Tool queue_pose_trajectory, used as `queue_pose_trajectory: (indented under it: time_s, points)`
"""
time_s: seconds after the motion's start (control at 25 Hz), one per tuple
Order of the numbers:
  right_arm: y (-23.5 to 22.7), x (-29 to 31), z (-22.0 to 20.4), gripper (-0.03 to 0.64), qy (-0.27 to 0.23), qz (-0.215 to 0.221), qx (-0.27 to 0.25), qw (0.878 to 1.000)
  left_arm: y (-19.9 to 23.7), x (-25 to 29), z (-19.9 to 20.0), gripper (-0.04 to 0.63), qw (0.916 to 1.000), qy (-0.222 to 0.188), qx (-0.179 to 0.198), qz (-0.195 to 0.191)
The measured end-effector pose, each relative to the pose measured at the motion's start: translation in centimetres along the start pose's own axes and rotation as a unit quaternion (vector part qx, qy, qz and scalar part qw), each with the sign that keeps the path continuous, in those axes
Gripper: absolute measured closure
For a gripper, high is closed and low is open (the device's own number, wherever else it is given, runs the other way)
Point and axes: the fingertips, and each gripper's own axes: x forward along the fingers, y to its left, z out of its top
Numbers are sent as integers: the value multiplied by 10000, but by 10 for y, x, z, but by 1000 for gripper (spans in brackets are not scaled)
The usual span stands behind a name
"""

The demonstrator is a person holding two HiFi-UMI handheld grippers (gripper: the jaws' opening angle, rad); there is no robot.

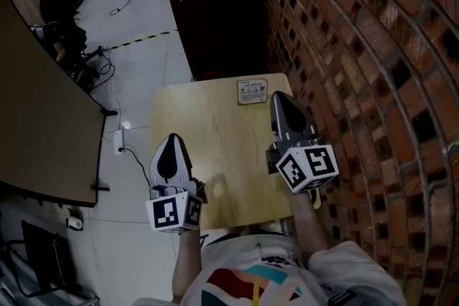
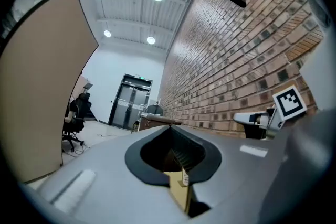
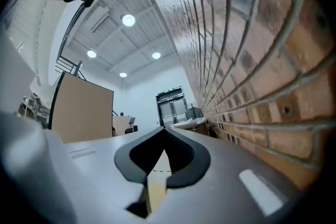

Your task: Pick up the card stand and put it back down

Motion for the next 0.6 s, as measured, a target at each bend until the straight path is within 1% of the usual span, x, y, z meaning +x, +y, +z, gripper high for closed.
queue_pose_trajectory:
  time_s: [0.12,0.2,0.32,0.4,0.6]
  points:
    - [15,-38,2,617,-46,-95,-317,9994,-18,-4,8,589,9993,-65,262,-240]
    - [16,-54,-7,617,91,-176,-341,9992,-24,-7,14,589,9989,-111,327,-313]
    - [18,-63,-13,617,252,-209,-431,9985,-30,-12,23,589,9983,-182,377,-402]
    - [23,-65,-8,617,246,-179,-545,9981,-33,-15,29,589,9978,-246,414,-449]
    - [33,-68,-1,617,177,-65,-532,9984,-41,-18,37,589,9971,-345,412,-533]
